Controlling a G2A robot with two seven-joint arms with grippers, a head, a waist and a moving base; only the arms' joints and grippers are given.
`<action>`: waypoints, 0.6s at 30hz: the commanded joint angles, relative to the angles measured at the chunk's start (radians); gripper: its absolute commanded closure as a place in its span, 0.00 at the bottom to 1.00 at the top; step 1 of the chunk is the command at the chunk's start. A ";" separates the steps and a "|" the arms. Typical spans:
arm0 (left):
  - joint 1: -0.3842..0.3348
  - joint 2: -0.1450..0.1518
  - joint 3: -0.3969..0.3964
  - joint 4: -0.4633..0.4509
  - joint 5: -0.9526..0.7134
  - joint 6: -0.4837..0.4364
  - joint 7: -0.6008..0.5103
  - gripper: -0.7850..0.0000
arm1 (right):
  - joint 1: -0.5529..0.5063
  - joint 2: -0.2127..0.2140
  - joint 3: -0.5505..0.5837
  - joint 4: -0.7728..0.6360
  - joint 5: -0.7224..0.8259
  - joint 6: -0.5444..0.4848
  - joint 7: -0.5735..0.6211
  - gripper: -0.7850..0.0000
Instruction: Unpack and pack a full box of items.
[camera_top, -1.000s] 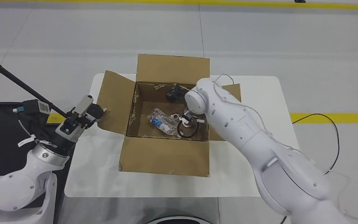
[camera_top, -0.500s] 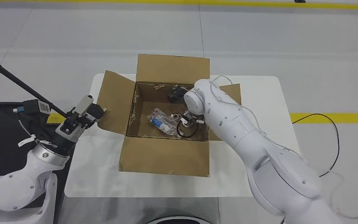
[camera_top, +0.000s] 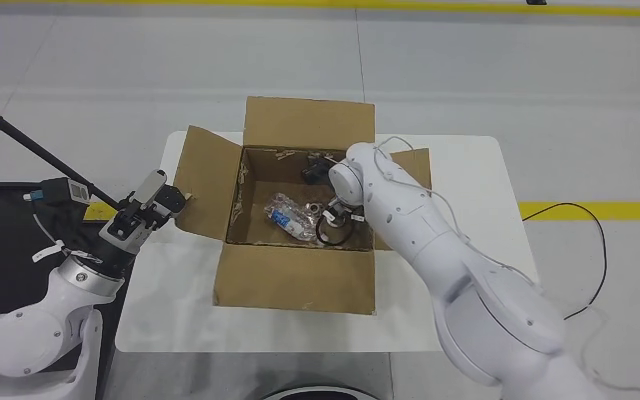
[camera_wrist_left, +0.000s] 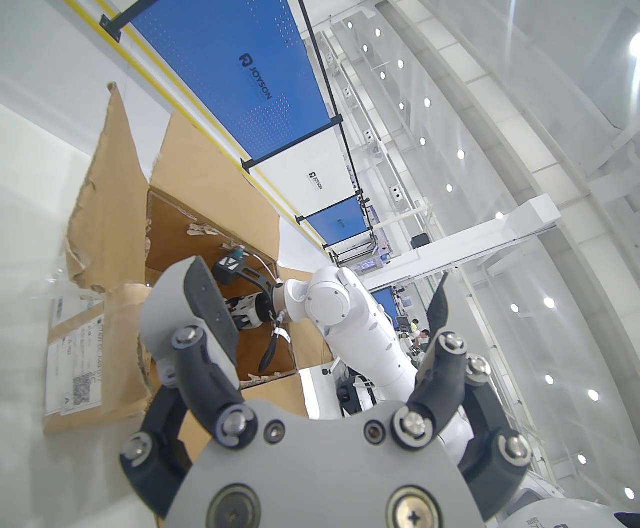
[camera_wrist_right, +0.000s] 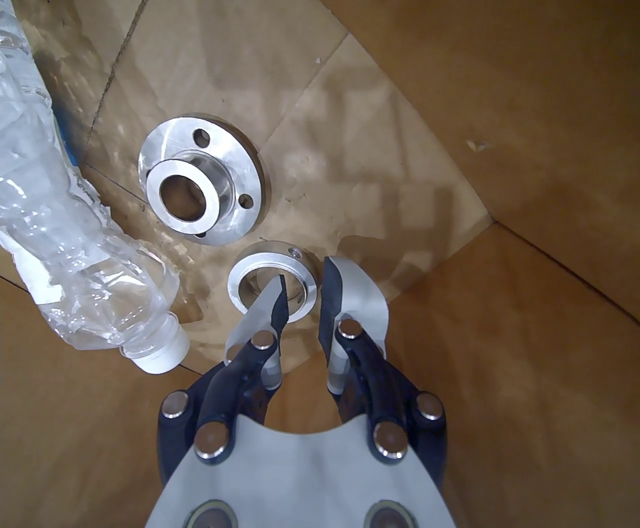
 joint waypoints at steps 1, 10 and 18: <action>0.000 0.000 0.000 0.000 0.000 0.000 0.000 0.00 | 0.001 -0.005 0.002 0.012 0.000 -0.005 -0.003 0.72; 0.000 0.000 0.000 0.000 0.000 0.000 0.000 0.00 | 0.005 -0.027 0.007 0.056 -0.004 -0.031 -0.008 0.71; 0.000 0.000 0.000 0.000 0.000 0.000 0.000 0.00 | 0.004 -0.042 0.013 0.089 -0.008 -0.049 -0.016 0.84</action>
